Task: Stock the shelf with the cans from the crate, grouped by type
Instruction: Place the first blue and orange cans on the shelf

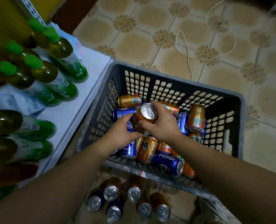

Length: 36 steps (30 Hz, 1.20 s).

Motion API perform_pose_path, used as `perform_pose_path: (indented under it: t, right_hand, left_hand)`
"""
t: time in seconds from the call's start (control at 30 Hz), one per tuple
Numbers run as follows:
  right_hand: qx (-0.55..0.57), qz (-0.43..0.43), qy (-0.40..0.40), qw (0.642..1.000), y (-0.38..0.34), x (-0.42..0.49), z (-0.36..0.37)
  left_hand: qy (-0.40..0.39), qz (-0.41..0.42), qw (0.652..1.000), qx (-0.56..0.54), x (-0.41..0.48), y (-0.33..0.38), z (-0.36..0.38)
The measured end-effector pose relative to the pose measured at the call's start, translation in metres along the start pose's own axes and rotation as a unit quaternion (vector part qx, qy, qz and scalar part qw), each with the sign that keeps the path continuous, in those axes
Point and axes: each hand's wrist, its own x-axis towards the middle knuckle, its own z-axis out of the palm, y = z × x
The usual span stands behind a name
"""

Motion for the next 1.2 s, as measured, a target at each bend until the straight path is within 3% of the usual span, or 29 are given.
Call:
perform_pose_path:
  t: [0.17,0.4,0.7,0.8,0.93,1.07,1.2]
  right_hand:
    - [0.087,-0.032,0.057,0.994,-0.100,-0.058,-0.061]
    - [0.199,-0.115,0.059,0.971,-0.250,-0.160,-0.122]
    - [0.187,-0.273,0.000,0.944,-0.420,-0.299,-0.108]
    - [0.121,-0.306,-0.045,0.943,-0.460,-0.341,-0.079]
    - [0.110,-0.357,-0.081,0.924,-0.505,-0.382,-0.029]
    - [0.095,-0.390,-0.135,0.906,-0.541,-0.409,0.021]
    - [0.063,-0.401,-0.171,0.898,-0.562,-0.412,0.065]
  left_hand:
    - [0.021,0.058,0.995,-0.080,-0.090,0.065,-0.039]
    - [0.109,0.178,0.973,-0.097,-0.259,0.137,-0.109]
    - [0.333,0.228,0.909,-0.102,-0.475,0.131,-0.174]
    - [0.406,0.210,0.885,-0.092,-0.531,0.104,-0.186]
    - [0.448,0.155,0.878,-0.062,-0.595,0.055,-0.213]
    - [0.505,0.032,0.862,0.029,-0.652,-0.001,-0.244]
    - [0.478,-0.101,0.863,0.133,-0.680,-0.056,-0.273]
